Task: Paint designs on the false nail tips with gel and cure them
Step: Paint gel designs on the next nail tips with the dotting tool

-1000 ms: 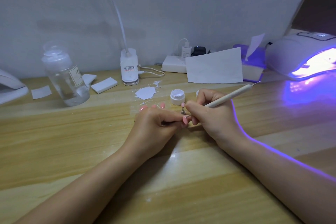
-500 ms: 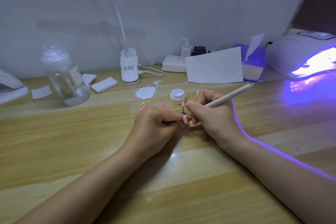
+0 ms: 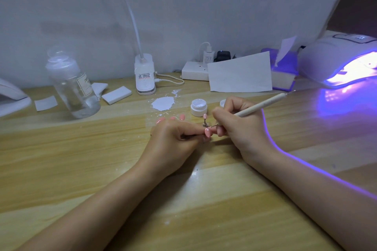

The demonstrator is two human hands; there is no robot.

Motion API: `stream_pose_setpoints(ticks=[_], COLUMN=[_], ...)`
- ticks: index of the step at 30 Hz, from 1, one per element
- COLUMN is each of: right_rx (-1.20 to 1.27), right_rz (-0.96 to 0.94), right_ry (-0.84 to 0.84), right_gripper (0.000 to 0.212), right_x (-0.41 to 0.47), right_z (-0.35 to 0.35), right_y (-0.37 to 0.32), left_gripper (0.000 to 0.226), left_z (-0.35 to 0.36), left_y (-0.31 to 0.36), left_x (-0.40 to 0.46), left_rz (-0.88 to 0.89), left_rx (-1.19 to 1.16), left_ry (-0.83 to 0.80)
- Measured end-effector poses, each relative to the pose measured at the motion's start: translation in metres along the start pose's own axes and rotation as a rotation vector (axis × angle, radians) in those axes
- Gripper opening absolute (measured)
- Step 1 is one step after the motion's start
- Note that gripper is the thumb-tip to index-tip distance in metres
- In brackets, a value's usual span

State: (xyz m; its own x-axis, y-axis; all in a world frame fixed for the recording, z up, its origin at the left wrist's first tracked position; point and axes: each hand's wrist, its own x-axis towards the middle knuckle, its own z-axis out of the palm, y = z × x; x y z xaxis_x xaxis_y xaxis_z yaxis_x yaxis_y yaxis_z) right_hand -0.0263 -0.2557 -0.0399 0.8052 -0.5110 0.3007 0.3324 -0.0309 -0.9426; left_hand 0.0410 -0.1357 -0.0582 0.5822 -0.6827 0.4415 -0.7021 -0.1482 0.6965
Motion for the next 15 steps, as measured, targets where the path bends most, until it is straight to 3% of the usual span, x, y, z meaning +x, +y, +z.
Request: stream_pose_setpoints(ticks=[15], right_rx=[-0.077], right_rz=[-0.012], right_ry=[-0.072], right_gripper=[0.041], right_x=[-0.0023], right_z=[0.0017], right_y=[0.0002], left_gripper=[0.016], left_z=[0.0], left_y=[-0.0007], left_x=[-0.0012], left_rz=[0.019], left_rx=[0.002], left_ry=[-0.004])
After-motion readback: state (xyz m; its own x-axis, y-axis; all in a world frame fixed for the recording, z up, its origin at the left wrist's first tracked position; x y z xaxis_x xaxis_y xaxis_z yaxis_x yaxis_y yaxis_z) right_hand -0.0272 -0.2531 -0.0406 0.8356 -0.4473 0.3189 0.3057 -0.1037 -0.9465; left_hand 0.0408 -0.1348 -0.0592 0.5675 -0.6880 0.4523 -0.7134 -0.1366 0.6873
